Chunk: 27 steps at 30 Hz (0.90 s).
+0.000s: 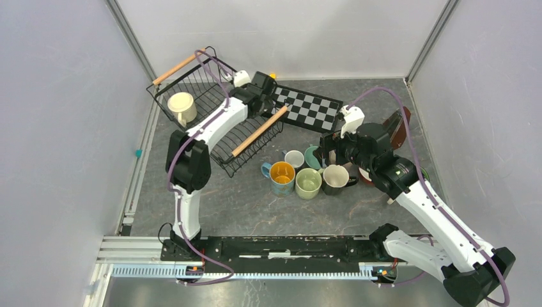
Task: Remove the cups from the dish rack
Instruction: Adjust the dish rack at the center of the board, then unload the cup from the dish rack.
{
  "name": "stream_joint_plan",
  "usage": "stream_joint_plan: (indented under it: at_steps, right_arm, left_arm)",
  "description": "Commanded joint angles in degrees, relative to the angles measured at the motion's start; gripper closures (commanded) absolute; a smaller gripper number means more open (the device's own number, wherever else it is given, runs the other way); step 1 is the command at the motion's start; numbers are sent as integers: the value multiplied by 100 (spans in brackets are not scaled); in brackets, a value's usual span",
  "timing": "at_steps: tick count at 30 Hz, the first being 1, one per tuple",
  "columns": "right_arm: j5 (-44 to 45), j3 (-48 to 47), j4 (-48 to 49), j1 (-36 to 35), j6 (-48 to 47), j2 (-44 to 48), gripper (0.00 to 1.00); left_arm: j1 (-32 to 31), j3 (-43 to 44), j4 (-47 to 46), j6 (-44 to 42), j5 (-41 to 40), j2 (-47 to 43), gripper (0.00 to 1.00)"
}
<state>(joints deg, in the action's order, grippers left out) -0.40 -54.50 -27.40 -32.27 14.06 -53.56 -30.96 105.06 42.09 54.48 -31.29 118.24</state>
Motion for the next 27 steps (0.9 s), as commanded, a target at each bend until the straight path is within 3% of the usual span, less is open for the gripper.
stream_joint_plan:
  at_steps: [1, 15, 27]
  right_arm:
    - [57, 1, 242, -20, -8, -5, 2]
    - [-98, 44, 297, -21, -179, -84, 2]
    - [-179, 29, 280, -20, -255, -220, 2]
  left_arm:
    - [502, 227, 64, -552, -245, -554, 0]
    - [2164, 140, -519, -1623, -270, -450, 0]
    - [2827, 266, -940, -2108, -114, 104, 0]
